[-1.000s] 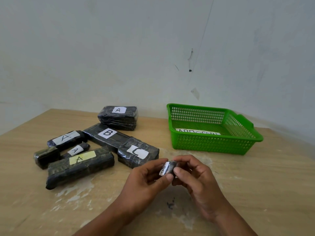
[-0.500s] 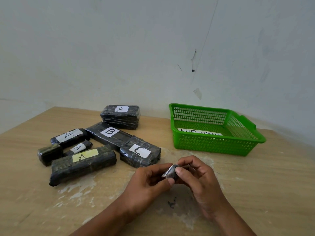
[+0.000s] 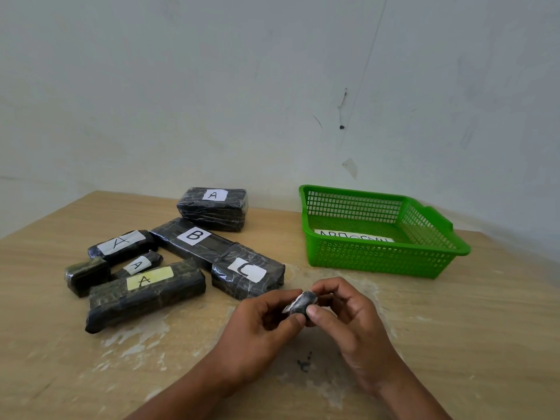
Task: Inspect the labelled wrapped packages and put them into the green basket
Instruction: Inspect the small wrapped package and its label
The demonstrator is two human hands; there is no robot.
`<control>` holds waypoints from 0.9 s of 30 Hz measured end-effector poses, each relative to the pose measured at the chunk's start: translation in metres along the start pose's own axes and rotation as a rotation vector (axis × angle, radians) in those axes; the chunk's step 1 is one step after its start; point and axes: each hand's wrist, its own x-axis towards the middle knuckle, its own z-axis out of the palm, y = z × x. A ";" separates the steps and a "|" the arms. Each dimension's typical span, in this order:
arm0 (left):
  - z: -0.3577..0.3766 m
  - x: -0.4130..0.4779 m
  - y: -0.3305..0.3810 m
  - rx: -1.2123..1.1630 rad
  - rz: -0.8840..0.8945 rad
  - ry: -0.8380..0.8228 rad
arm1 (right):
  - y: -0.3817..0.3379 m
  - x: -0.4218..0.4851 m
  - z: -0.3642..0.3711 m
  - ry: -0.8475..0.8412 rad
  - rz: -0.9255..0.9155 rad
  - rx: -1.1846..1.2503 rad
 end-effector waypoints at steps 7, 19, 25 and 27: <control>0.000 0.001 -0.002 -0.114 -0.050 0.066 | 0.002 0.001 -0.003 0.009 0.067 0.145; -0.001 0.003 0.002 -0.178 -0.087 0.191 | 0.006 0.005 -0.002 0.055 0.114 0.265; -0.002 0.003 0.004 -0.229 -0.098 0.181 | 0.004 0.003 -0.004 0.064 0.072 0.107; -0.003 0.003 0.004 -0.233 -0.102 0.188 | 0.005 0.003 -0.004 0.063 0.072 0.108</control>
